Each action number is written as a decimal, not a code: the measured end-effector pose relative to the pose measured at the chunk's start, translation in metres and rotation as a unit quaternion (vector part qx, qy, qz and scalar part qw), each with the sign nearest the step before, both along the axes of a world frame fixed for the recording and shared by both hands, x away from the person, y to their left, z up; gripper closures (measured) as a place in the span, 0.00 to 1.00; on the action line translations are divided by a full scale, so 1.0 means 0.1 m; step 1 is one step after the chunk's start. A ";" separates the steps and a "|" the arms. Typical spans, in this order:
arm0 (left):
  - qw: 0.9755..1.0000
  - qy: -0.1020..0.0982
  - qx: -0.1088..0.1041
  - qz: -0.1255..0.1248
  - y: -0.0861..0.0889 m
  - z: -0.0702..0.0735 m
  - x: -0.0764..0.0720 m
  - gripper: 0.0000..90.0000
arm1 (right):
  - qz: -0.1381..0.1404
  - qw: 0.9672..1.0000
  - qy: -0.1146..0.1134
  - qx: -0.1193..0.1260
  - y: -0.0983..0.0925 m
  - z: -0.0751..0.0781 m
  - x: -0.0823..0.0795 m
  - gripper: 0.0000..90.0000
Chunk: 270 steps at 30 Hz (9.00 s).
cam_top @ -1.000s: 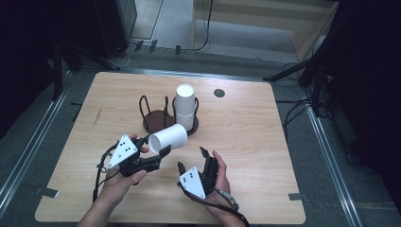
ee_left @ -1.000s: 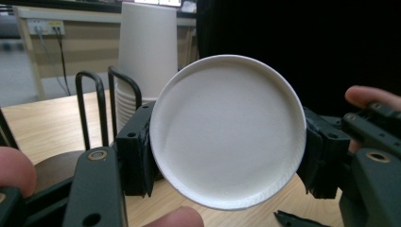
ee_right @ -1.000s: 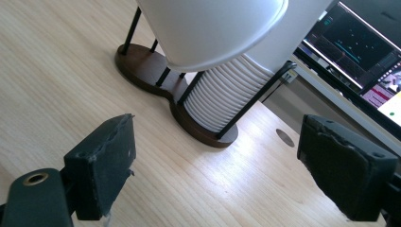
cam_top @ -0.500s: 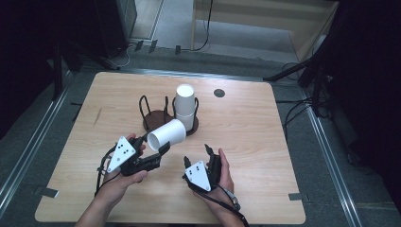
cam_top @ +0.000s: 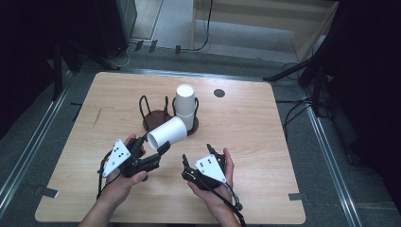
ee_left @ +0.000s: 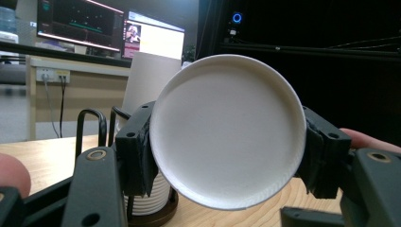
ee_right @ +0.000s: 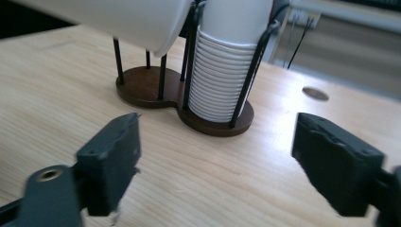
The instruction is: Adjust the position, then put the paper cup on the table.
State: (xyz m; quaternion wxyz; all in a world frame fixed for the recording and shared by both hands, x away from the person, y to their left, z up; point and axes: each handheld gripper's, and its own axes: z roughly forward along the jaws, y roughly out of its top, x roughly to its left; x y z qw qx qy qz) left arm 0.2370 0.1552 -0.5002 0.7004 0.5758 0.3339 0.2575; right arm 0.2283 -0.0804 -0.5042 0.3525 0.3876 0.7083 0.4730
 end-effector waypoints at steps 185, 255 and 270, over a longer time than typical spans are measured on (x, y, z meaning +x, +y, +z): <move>0.978 0.127 0.119 0.114 0.67 -0.15 0.02 0.06 | -0.011 0.983 -0.112 0.144 -0.29 0.65 0.59 0.34; 0.960 0.166 0.082 0.210 1.41 -0.20 0.07 0.06 | -0.158 0.986 -0.008 0.056 -0.98 -0.36 2.06 0.26; 0.960 0.168 0.078 0.211 1.45 -0.19 0.07 0.06 | -0.151 0.987 0.020 0.057 -1.00 -0.33 2.02 0.00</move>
